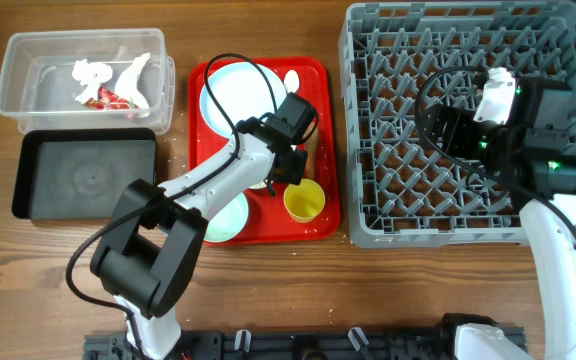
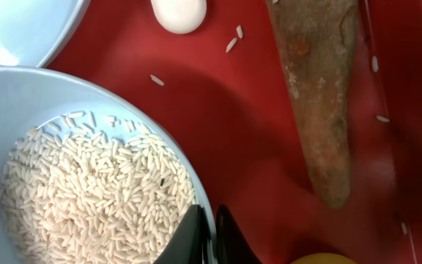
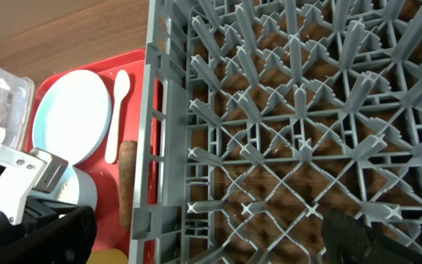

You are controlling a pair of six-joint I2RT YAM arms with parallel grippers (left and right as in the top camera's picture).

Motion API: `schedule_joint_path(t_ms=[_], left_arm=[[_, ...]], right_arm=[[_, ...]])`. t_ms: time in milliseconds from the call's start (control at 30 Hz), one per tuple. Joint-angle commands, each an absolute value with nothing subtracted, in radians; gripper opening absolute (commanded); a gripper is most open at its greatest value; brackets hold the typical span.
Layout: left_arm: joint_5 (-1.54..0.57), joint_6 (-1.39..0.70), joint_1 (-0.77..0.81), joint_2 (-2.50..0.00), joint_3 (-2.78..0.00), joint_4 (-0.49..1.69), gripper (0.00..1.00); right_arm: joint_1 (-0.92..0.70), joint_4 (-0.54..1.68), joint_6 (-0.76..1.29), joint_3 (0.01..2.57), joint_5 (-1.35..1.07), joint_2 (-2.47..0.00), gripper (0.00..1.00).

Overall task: Sort waste into correct bins and load items into the dishwasher rack
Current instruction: 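Tip the light-blue rice bowl over the black tray to empty rice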

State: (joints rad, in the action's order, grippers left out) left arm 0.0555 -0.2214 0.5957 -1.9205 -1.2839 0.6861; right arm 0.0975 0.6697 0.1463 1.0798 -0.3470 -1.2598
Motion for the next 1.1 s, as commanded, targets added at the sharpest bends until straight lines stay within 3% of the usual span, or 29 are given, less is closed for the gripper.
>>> schedule_joint_path(t_ms=[0, 567, 833, 1067], left_arm=[[0.035, -0.278, 0.593, -1.902, -1.304, 0.715, 0.04], [0.023, -0.353, 0.514, -1.614, -1.413, 0.833, 0.04], [-0.126, -0.332, 0.224, -1.500, -1.413, 0.937, 0.04], [-0.366, -0.146, -0.091, -1.547, -1.409, 1.018, 0.04]], right_arm=[[0.099, 0.671, 0.157, 1.101, -0.338, -1.273, 1.00], [0.099, 0.670, 0.157, 1.101, -0.337, -1.273, 1.00], [0.099, 0.670, 0.157, 1.101, -0.338, -1.273, 1.00], [0.099, 0.673, 0.158, 1.101, -0.338, -1.273, 1.00]])
